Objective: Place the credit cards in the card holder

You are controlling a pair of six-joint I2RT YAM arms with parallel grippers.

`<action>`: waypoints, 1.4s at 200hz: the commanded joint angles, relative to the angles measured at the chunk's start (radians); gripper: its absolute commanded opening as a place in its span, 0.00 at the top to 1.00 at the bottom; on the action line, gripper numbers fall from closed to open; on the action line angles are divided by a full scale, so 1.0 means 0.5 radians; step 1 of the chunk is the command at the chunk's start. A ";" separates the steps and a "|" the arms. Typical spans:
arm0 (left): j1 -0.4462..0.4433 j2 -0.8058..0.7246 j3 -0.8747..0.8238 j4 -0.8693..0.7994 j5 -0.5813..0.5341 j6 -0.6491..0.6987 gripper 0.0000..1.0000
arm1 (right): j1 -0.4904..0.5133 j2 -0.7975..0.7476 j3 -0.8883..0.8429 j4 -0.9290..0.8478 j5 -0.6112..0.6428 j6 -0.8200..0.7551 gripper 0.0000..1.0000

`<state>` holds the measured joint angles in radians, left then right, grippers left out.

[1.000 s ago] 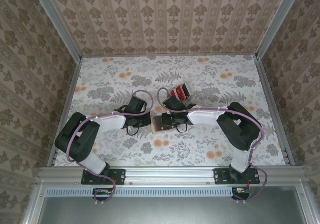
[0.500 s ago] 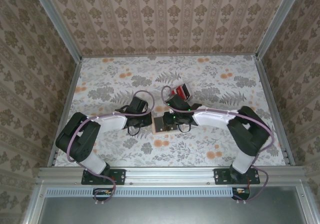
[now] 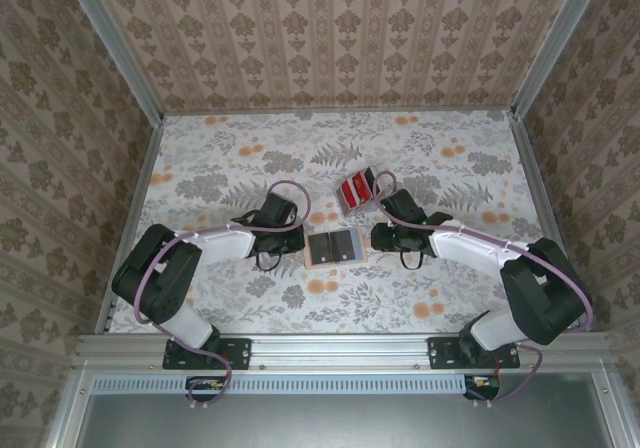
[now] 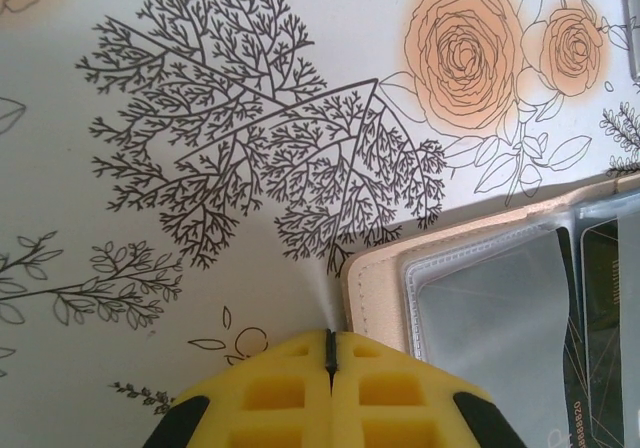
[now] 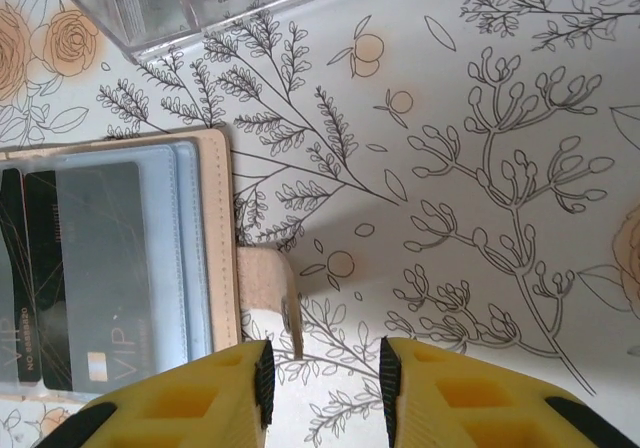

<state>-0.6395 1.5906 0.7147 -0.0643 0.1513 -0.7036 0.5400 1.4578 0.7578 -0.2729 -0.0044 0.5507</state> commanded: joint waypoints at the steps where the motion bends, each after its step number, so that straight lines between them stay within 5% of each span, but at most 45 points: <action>1: -0.040 0.073 0.031 -0.089 0.059 0.027 1.00 | -0.019 0.081 0.053 0.046 -0.048 -0.037 0.63; 34: -0.047 0.045 -0.010 -0.059 0.025 0.018 1.00 | -0.022 0.193 0.114 0.124 -0.127 -0.034 0.65; 68: -0.052 0.036 -0.019 -0.062 0.038 0.006 1.00 | -0.021 0.262 0.143 0.145 -0.159 -0.042 0.84; 96: -0.052 0.057 0.012 -0.092 0.029 0.024 1.00 | -0.012 0.168 0.150 0.116 -0.186 -0.046 0.89; 167: -0.073 0.135 0.021 0.033 0.079 -0.006 1.00 | 0.211 0.012 0.453 -0.047 -0.386 0.008 0.88; 219: -0.071 0.076 -0.023 0.033 0.028 -0.026 0.99 | 0.386 0.442 0.764 0.158 -0.688 0.105 0.86; 280: 0.050 -0.310 -0.206 -0.182 -0.171 0.039 1.00 | 0.423 0.717 0.780 0.158 -0.674 0.098 0.82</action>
<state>-0.6479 1.5127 0.6525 -0.0822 0.1158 -0.7033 0.7521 1.7935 1.1522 -0.1890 -0.3305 0.5831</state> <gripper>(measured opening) 0.047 0.160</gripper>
